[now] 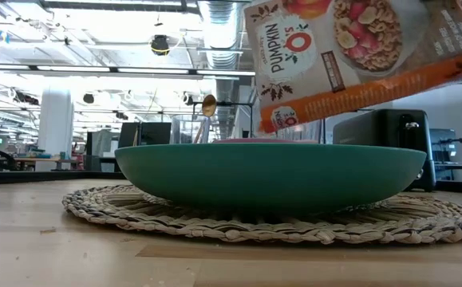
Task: Arrange a breakfast setting
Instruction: Pour the cereal from the orange cereal box into the pink bowl
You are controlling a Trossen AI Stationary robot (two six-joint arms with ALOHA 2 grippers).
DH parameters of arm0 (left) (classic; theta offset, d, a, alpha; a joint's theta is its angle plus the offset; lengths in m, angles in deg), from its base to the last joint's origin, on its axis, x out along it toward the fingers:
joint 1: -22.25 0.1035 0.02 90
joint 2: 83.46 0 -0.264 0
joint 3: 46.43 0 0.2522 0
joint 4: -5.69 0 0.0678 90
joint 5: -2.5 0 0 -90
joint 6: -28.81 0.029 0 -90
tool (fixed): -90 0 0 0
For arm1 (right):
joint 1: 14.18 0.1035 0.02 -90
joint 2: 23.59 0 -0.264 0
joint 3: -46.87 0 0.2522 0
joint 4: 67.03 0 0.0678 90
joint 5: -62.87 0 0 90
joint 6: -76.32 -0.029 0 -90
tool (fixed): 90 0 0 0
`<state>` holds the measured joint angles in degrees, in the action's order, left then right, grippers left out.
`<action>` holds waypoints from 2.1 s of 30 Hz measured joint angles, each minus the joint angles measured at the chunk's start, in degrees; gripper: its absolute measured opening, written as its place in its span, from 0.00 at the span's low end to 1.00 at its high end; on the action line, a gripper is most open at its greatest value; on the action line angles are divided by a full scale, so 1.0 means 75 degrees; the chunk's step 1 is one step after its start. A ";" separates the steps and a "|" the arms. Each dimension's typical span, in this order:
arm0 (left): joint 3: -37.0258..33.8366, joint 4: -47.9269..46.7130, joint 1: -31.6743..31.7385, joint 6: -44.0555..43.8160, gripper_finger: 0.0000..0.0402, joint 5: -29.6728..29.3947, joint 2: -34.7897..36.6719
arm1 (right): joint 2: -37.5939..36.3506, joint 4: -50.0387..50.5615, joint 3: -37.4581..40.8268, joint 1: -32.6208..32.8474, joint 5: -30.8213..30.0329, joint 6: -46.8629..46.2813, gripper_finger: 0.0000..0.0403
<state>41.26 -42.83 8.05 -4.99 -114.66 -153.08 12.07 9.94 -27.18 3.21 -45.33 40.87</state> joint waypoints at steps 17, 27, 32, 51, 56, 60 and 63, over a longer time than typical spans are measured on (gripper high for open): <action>0.0001 0.1329 -0.0038 -0.0230 0.65 -0.0041 -0.0240 | -0.2024 -0.0518 0.1301 0.0204 -0.0026 0.0191 0.72; 0.0001 0.1612 -0.0041 -0.0300 0.65 -0.0080 -0.0234 | -0.2630 -0.0588 0.1629 0.0204 -0.0023 0.0220 0.72; 0.0002 0.1612 -0.0041 -0.0329 0.65 -0.0085 -0.0234 | -0.2625 -0.0675 0.1649 0.0201 -0.0017 0.0378 0.72; 0.0000 0.1647 -0.0041 -0.0353 0.65 -0.0009 -0.0234 | -0.2619 -0.3137 0.1649 0.0201 -0.0003 0.1371 0.72; 0.0000 0.1912 -0.0038 -0.0203 0.65 -0.0012 -0.0231 | -0.2528 -0.4294 0.1649 0.0199 -0.0144 0.1769 0.72; 0.0000 0.2449 -0.0038 0.0181 0.65 -0.0017 -0.0228 | -0.2174 -0.5171 0.1649 0.0198 -0.0204 0.2063 0.72; 0.0000 0.2835 -0.0038 0.0360 0.65 -0.0025 -0.0228 | -0.1762 -0.5938 0.1649 0.0167 -0.0233 0.2228 0.72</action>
<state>41.26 -21.57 7.77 -2.29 -114.85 -154.79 -1.15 -34.59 -14.81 4.47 -47.08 57.58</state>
